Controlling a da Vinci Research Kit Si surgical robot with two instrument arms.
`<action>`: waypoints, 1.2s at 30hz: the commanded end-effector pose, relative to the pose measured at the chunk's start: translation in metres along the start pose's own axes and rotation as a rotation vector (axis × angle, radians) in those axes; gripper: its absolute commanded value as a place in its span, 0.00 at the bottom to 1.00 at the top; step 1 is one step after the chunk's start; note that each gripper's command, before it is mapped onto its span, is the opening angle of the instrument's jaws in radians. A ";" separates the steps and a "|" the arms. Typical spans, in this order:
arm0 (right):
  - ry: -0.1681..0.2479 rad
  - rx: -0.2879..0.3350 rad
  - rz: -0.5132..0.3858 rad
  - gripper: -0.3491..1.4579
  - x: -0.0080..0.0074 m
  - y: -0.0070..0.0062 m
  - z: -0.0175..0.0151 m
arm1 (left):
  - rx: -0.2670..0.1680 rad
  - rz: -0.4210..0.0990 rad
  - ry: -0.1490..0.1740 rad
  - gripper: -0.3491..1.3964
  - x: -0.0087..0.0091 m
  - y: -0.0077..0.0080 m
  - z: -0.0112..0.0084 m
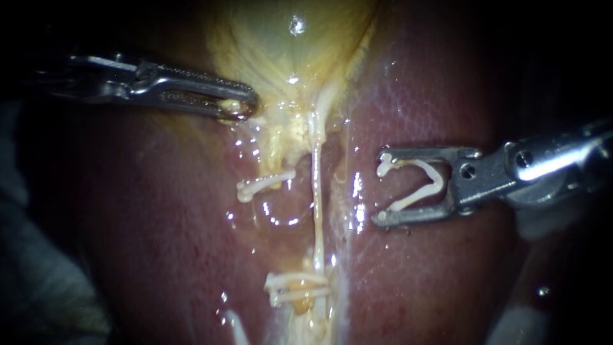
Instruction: Clipping first clip right tube
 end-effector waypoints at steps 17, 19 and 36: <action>0.002 0.010 -0.005 0.47 0.0001 -0.0001 0.0000 | 0.029 -0.001 0.022 0.00 0.0030 0.0027 -0.0073; 0.000 0.015 -0.005 0.47 0.0002 -0.0001 0.0002 | 0.030 -0.001 0.023 0.00 0.0029 0.0026 -0.0072; 0.066 0.135 0.169 0.47 -0.0018 -0.0013 0.0076 | 0.030 -0.001 0.023 0.00 0.0030 0.0026 -0.0071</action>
